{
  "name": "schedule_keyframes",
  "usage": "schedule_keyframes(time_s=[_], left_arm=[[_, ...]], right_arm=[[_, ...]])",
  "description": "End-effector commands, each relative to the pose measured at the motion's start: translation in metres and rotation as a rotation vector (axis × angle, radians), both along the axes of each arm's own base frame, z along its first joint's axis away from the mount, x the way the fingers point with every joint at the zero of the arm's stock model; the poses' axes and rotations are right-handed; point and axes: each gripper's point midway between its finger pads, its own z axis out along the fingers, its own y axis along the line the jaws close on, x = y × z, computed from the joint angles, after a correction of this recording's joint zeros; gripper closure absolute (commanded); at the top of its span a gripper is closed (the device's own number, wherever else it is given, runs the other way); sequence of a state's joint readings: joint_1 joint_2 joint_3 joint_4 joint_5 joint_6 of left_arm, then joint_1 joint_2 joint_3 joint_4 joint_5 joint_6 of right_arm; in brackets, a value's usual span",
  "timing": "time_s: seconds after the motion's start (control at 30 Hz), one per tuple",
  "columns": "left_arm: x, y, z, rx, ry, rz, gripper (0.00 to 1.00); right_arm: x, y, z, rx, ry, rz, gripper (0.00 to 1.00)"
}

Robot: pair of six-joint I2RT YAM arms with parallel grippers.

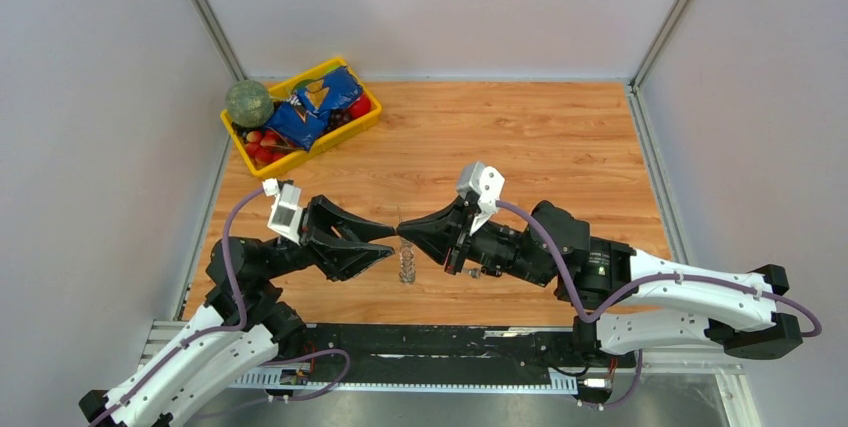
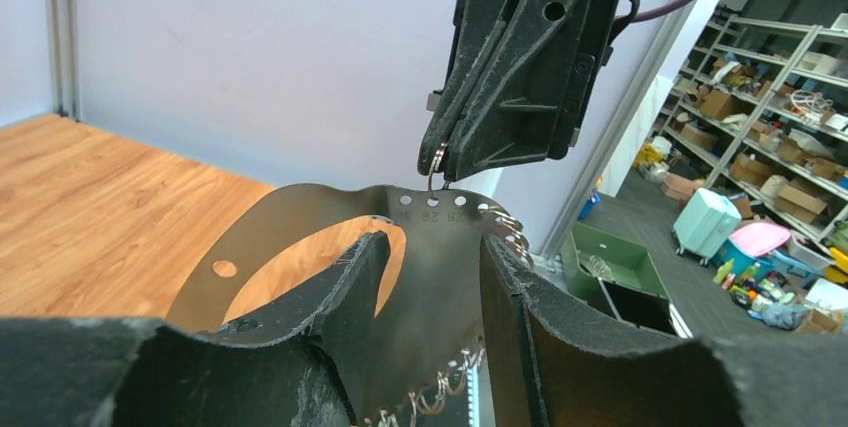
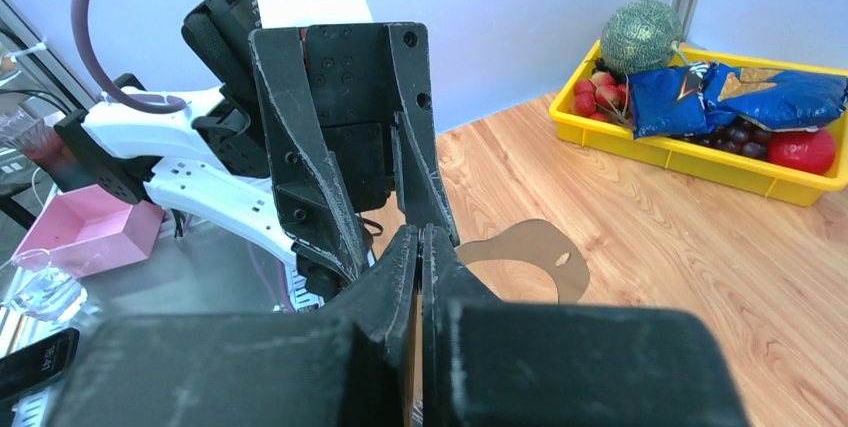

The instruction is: Put the keys on the keyring

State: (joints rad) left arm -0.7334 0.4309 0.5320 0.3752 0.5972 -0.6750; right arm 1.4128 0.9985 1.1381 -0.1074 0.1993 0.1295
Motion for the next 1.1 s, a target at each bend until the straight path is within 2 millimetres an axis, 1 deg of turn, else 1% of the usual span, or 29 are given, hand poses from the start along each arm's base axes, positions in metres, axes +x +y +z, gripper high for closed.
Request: schedule_keyframes(time_s=[0.0,0.17,0.43,1.07], left_arm=[[-0.01,0.004,0.016,-0.06,-0.046,-0.03,0.51],[-0.01,0.004,0.02,-0.077,-0.058,-0.033,0.52],[-0.009,0.007,0.025,-0.095,-0.073,-0.013,0.52],[-0.011,0.016,0.035,-0.094,-0.112,0.035,0.52]], right_arm=[[-0.005,-0.001,0.04,0.148,-0.014,0.021,1.0],[-0.008,0.005,0.042,0.164,-0.019,0.043,1.0],[-0.011,0.009,0.043,0.177,-0.008,0.06,1.0],[-0.013,0.014,0.031,0.164,0.015,0.077,1.0]])
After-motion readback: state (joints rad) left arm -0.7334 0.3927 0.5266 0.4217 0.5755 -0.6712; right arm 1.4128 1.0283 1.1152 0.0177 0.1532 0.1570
